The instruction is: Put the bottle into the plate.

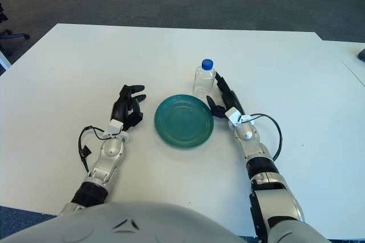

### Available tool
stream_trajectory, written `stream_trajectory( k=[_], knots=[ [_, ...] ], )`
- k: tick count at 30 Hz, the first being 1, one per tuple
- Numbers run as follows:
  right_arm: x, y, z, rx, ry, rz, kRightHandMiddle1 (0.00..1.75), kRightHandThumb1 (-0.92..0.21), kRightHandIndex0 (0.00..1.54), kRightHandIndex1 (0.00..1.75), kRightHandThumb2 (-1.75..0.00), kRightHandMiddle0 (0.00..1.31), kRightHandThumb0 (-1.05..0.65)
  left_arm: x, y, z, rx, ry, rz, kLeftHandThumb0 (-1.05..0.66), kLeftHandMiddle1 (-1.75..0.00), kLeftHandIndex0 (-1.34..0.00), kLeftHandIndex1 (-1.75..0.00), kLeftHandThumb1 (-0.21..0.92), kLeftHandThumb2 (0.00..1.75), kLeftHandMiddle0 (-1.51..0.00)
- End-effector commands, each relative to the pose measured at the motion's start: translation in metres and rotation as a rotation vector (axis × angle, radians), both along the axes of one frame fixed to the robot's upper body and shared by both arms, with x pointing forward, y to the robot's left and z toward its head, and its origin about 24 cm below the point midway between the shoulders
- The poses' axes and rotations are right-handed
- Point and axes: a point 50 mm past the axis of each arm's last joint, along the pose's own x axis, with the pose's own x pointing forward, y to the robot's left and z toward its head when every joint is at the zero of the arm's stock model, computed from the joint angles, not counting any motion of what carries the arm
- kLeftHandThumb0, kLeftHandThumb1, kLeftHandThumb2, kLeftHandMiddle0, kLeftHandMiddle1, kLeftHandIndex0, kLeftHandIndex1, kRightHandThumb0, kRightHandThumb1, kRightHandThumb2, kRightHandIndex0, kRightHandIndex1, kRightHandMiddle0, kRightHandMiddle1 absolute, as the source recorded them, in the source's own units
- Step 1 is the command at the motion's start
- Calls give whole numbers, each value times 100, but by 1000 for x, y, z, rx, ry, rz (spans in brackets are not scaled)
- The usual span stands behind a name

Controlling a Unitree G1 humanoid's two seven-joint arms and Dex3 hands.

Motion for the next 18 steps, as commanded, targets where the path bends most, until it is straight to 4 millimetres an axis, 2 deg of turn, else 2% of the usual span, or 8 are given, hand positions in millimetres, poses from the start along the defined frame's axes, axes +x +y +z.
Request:
stream_trajectory(
  k=[1,18],
  knots=[
    [12,9,11,10,-21,10,0,-92,0,0,-76,0,-105,-13,-11,-17,-33,108,-6,-57,-71,-30,-108,92,86,-56],
    [25,17,27,21,-35,36,0,-92,0,0,-59,0,-105,-17,-15,-16,-52,122,-16,-56,-73,-36,-112,92,79,-57]
  ],
)
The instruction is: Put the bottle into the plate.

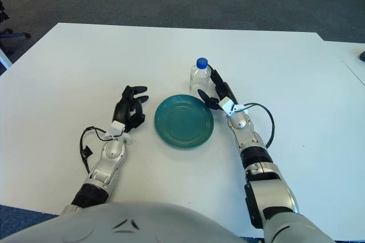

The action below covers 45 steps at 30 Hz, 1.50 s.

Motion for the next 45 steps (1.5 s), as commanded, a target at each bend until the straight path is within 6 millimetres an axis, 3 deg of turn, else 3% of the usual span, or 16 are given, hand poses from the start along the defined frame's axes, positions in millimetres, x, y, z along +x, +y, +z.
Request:
stream_trajectory(
  k=[1,45],
  knots=[
    [8,5,10,21,-27,-2,0,-92,0,0,-58,0,-105,-13,-11,-17,-54,122,2,-56,-73,-36,-112,92,78,-58],
    [21,28,23,79,-92,31,1,-92,4,2,-56,2,-105,-14,-29,-11,-137,126,1,-53,-80,-33,-112,92,72,-58]
  ],
)
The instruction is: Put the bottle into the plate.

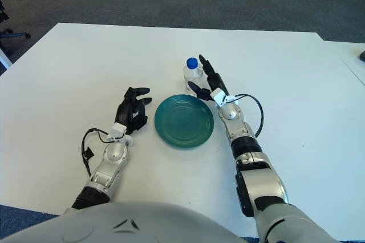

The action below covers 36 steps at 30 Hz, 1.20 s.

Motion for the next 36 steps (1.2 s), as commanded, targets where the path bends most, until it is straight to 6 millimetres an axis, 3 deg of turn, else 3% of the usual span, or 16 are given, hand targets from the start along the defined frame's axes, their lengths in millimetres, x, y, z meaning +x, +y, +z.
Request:
stream_trajectory(
  k=[1,8,11,18,25,28,30,32,34,35,36],
  knots=[
    [6,5,10,22,-33,0,2,-92,5,2,-55,3,-105,-10,-22,-13,-97,119,10,-53,-80,-33,-112,91,72,-57],
    [8,15,11,45,-29,6,5,-92,10,3,-52,6,-105,-11,-25,-10,-117,102,30,-53,-81,-32,-112,91,70,-55],
    [7,18,11,54,-22,1,20,-92,15,2,-50,2,-105,-12,-23,-11,-120,97,53,-53,-82,-30,-112,92,70,-55],
    [4,25,1,71,22,-12,35,-92,21,3,-44,0,-105,-13,-17,-17,-139,116,164,-56,-87,-28,-115,92,76,-54],
    [4,28,-2,99,26,-26,47,-92,27,5,-38,0,-105,-12,-11,-23,-140,116,247,-59,-102,-27,-119,92,83,-53],
    [4,31,-2,170,36,-33,60,-92,31,8,-32,0,-105,-11,-12,-23,-144,91,253,-61,-109,-28,-121,92,85,-53],
    [5,31,-2,209,46,-38,81,-92,29,28,-27,0,-103,-10,-12,-24,-149,82,254,-62,-112,-29,-123,92,86,-54],
    [5,31,-2,241,56,-44,112,-92,22,65,-20,0,-100,-10,-12,-25,-154,78,256,-62,-115,-31,-124,92,87,-55],
    [6,30,-2,275,65,-51,129,-92,20,90,-16,0,-97,-10,-11,-26,-155,74,258,-63,-117,-31,-126,92,88,-55],
    [6,29,-2,292,69,-55,145,-90,24,111,-14,5,-92,-10,-11,-26,-156,73,259,-63,-118,-32,-127,92,89,-55],
    [6,28,-2,330,72,-60,151,-90,25,119,-13,6,-89,-10,-11,-26,-153,69,260,-63,-118,-32,-127,92,89,-55]
  ],
)
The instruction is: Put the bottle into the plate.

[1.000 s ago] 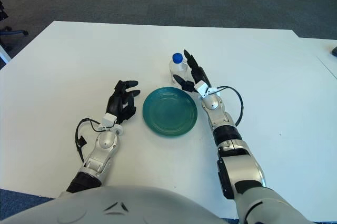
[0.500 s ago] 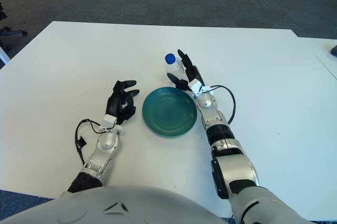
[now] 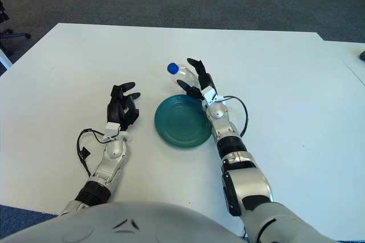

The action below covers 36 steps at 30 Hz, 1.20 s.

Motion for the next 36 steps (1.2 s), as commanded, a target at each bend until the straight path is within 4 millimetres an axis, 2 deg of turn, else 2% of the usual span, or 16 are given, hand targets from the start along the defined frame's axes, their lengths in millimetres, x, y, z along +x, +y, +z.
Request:
stream_trajectory(
  k=[1,3,4,5,8,12,15,20,24,30,36],
  knots=[
    [4,-5,5,105,6,-30,159,-88,33,136,-11,18,-81,-18,-25,-23,-87,130,18,-63,-120,-32,-128,92,90,-56],
    [4,-6,5,164,2,-40,168,-85,43,157,-9,35,-71,-18,-24,-23,-82,125,16,-63,-123,-33,-130,92,92,-56],
    [4,-6,6,188,-2,-47,170,-84,45,161,-9,39,-69,-18,-24,-24,-80,123,13,-64,-124,-33,-130,92,92,-56],
    [4,-7,6,210,-8,-56,171,-83,51,166,-9,47,-65,-18,-24,-24,-80,121,10,-64,-125,-34,-131,92,92,-57],
    [5,-8,7,239,-17,-73,174,-81,62,172,-9,64,-58,-17,-23,-24,-82,116,7,-64,-128,-35,-132,92,94,-58],
    [4,-10,8,255,-26,-87,174,-80,72,174,-10,76,-53,-17,-24,-22,-88,106,2,-64,-129,-36,-133,92,95,-60],
    [4,-10,8,270,-32,-98,175,-80,77,174,-11,79,-52,-17,-24,-21,-98,101,2,-63,-130,-37,-134,92,95,-60],
    [4,-10,9,316,-47,-120,175,-60,93,175,-51,86,-47,-17,-23,-21,-95,114,24,-63,-128,-36,-135,92,94,-59],
    [4,-11,10,345,-56,-131,175,-55,101,175,-63,89,-45,-17,-22,-21,-87,122,31,-63,-125,-34,-134,92,92,-58],
    [3,-14,11,374,-83,-150,175,-61,109,175,-67,91,-49,-17,-12,-26,-115,132,49,-61,-121,-35,-132,92,91,-58],
    [2,-18,11,384,-94,-169,175,-68,114,175,-64,90,-51,-15,-15,-25,-115,114,36,-62,-127,-38,-134,92,91,-60]
  ],
)
